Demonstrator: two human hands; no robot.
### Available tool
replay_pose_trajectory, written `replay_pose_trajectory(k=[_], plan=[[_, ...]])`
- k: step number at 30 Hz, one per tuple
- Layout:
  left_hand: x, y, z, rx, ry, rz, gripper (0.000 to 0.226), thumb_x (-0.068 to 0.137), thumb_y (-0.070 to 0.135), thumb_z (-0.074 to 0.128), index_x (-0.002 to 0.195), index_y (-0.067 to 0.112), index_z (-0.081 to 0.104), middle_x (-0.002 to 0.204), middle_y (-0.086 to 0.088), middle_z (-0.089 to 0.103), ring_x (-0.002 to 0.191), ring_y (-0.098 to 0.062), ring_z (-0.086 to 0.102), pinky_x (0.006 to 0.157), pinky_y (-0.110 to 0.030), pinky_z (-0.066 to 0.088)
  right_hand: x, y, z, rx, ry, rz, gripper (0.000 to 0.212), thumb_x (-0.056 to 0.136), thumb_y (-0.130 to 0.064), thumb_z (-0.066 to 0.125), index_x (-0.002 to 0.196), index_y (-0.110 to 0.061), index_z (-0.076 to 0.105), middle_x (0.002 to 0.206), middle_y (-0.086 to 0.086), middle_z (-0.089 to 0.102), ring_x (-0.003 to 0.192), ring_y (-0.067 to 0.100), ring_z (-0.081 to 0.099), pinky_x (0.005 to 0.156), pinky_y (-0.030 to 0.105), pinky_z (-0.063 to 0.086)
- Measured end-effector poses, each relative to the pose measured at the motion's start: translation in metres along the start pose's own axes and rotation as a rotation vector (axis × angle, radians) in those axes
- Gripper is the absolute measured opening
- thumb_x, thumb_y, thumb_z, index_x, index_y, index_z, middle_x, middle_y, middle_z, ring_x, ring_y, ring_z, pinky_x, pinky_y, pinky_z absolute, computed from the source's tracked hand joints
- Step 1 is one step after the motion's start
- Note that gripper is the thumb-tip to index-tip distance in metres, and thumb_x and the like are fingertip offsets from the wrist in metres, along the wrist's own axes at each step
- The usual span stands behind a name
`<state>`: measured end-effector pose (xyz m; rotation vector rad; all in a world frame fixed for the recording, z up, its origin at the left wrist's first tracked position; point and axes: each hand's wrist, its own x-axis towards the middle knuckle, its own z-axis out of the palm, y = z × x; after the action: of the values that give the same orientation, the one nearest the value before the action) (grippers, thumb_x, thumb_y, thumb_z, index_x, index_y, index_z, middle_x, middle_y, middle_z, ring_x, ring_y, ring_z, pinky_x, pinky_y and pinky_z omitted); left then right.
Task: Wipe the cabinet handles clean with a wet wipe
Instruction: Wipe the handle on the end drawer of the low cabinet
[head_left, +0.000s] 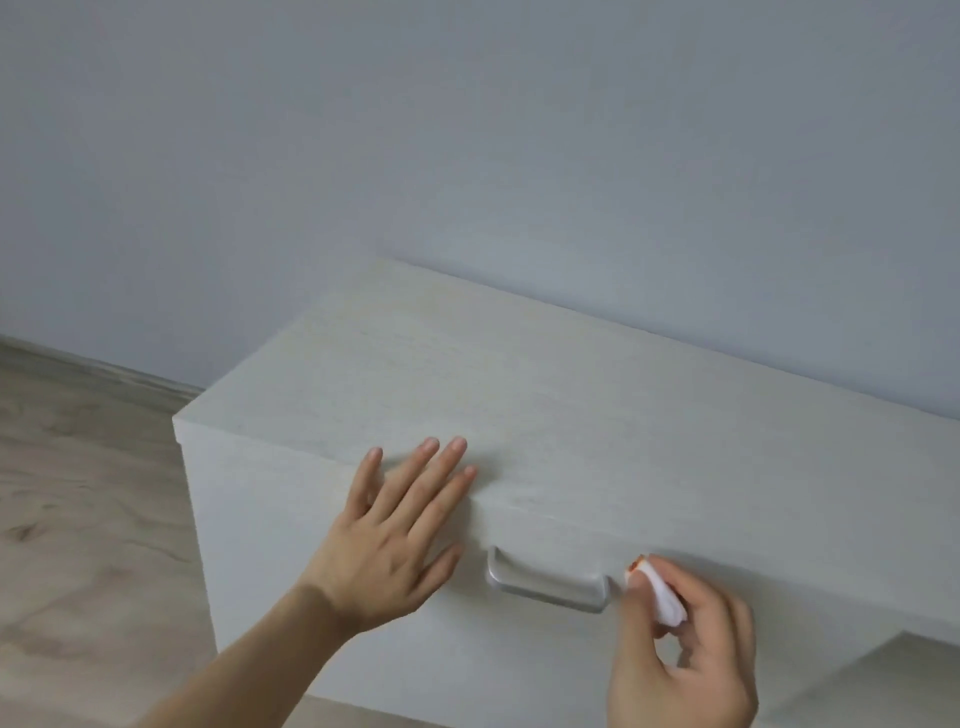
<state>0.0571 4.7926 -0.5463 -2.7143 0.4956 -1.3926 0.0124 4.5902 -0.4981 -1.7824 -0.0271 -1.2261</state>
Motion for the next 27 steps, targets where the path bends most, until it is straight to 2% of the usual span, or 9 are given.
replay_pose_trajectory(k=[3, 7, 9, 12, 17, 20, 24, 27], plan=[[-0.008, 0.012, 0.028, 0.045, 0.224, -0.055, 0.067, 0.094, 0.040, 0.038, 0.151, 0.012, 0.015, 0.159, -0.004, 0.007, 0.146, -0.023, 0.010, 0.116, -0.047, 0.003, -0.020, 0.017, 0.001, 0.084, 0.084, -0.020, 0.010, 0.077, -0.029, 0.061, 0.085, -0.032, 0.063, 0.085, -0.013, 0.058, 0.062, 0.007, 0.054, 0.059, 0.007, 0.038], [-0.007, 0.025, 0.045, 0.028, 0.397, -0.129, 0.070, 0.091, 0.035, 0.045, 0.151, 0.014, 0.016, 0.159, -0.001, 0.006, 0.146, -0.022, 0.007, 0.118, -0.045, 0.001, -0.037, 0.034, 0.007, 0.174, 0.119, -0.029, 0.011, 0.079, -0.030, 0.061, 0.090, -0.029, 0.065, 0.090, -0.015, 0.060, 0.073, 0.023, 0.063, 0.067, 0.010, 0.043], [-0.008, 0.028, 0.049, 0.014, 0.445, -0.150, 0.066, 0.092, 0.033, 0.044, 0.150, 0.014, 0.019, 0.159, 0.000, 0.006, 0.146, -0.023, 0.007, 0.118, -0.044, 0.001, -0.042, 0.040, 0.011, 0.175, 0.102, -0.015, 0.013, 0.079, -0.034, 0.058, 0.089, -0.031, 0.065, 0.092, -0.016, 0.060, 0.076, 0.024, 0.065, 0.068, 0.011, 0.044], [-0.010, 0.029, 0.055, -0.015, 0.484, -0.166, 0.061, 0.093, 0.029, 0.042, 0.149, 0.015, 0.023, 0.159, 0.000, 0.007, 0.146, -0.023, 0.007, 0.119, -0.043, 0.002, -0.046, 0.044, 0.014, 0.152, 0.081, 0.037, 0.012, 0.075, -0.038, 0.058, 0.086, -0.035, 0.064, 0.090, -0.017, 0.059, 0.074, 0.014, 0.063, 0.068, 0.006, 0.042], [-0.011, 0.035, 0.060, -0.062, 0.496, -0.216, 0.056, 0.097, 0.027, 0.036, 0.150, 0.018, 0.021, 0.159, 0.001, 0.002, 0.146, -0.022, 0.004, 0.119, -0.043, 0.001, -0.040, 0.054, 0.008, 0.127, 0.088, 0.100, 0.010, 0.082, -0.020, 0.067, 0.086, -0.029, 0.066, 0.092, -0.011, 0.061, 0.078, 0.005, 0.061, 0.069, 0.004, 0.041], [-0.013, 0.037, 0.062, -0.068, 0.489, -0.216, 0.060, 0.097, 0.031, 0.038, 0.151, 0.018, 0.017, 0.159, 0.001, 0.001, 0.146, -0.023, 0.001, 0.118, -0.044, -0.001, -0.043, 0.054, 0.007, 0.136, 0.048, 0.111, 0.019, 0.085, -0.011, 0.066, 0.085, -0.029, 0.067, 0.091, -0.011, 0.063, 0.080, 0.007, 0.062, 0.069, 0.006, 0.042], [-0.013, 0.034, 0.061, -0.065, 0.472, -0.190, 0.062, 0.097, 0.034, 0.040, 0.151, 0.017, 0.017, 0.159, 0.000, 0.001, 0.146, -0.024, 0.001, 0.118, -0.045, -0.001, -0.050, 0.052, 0.011, 0.132, 0.013, 0.127, 0.016, 0.086, -0.019, 0.066, 0.087, -0.035, 0.067, 0.093, -0.014, 0.065, 0.083, 0.016, 0.065, 0.071, 0.015, 0.047], [-0.014, 0.033, 0.061, -0.058, 0.465, -0.181, 0.062, 0.097, 0.035, 0.040, 0.151, 0.017, 0.018, 0.159, 0.000, 0.001, 0.146, -0.024, 0.000, 0.118, -0.045, -0.001, -0.050, 0.052, 0.011, 0.164, 0.008, 0.165, 0.014, 0.089, -0.019, 0.061, 0.089, -0.032, 0.064, 0.095, -0.005, 0.069, 0.075, 0.012, 0.066, 0.067, 0.009, 0.046]])
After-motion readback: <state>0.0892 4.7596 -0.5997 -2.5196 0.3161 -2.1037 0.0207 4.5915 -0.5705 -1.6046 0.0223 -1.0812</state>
